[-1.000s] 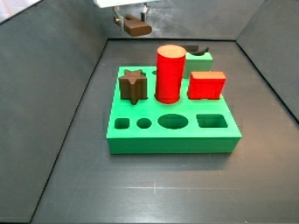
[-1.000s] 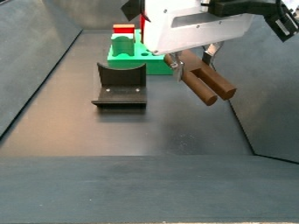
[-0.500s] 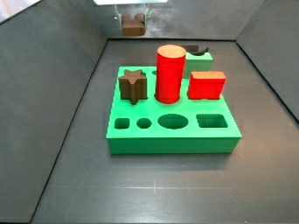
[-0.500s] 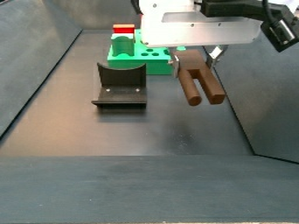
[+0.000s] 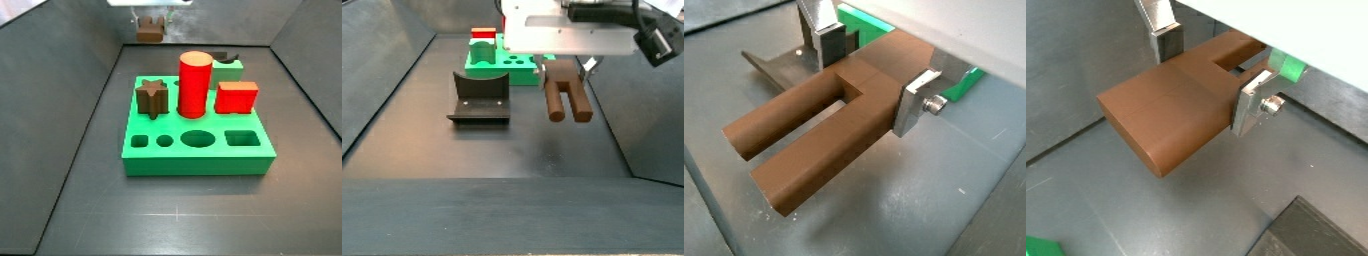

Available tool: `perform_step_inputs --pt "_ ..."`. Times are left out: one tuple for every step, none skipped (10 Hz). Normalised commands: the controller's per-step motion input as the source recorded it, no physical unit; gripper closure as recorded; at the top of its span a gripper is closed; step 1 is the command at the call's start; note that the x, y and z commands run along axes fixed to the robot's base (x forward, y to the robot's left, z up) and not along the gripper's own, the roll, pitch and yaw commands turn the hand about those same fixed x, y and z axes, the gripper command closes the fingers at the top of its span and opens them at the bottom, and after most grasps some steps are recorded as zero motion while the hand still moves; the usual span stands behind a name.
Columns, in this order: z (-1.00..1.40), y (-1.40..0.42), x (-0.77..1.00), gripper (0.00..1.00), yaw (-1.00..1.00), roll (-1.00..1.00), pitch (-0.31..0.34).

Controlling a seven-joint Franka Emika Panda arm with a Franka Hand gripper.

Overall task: Pick up the square-circle object. Move up. Rotate the square-circle object. Place the square-circle object on the fixture. Regrasp the square-circle object. Move to above the board. Insert the square-circle object.
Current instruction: Rotate the square-circle object.

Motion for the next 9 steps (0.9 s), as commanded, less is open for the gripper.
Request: perform_step_inputs --pt "-1.00 0.00 0.02 1.00 0.05 -0.01 -0.024" --pt "-1.00 0.00 0.03 1.00 0.04 -0.03 -0.037" --pt "-1.00 0.00 0.03 1.00 0.03 -0.05 -0.043" --pt "-1.00 0.00 0.04 1.00 0.02 -0.08 -0.048" --pt "-0.90 0.01 0.05 1.00 0.02 -0.10 -0.048" --pt "-0.78 0.01 0.05 1.00 0.02 -0.12 -0.053" --pt "-0.68 0.02 0.05 1.00 0.01 -0.14 -0.062" --pt "-0.54 0.02 0.04 1.00 0.01 -0.15 -0.077" --pt "-0.45 0.02 0.04 1.00 0.00 -0.16 -0.084"
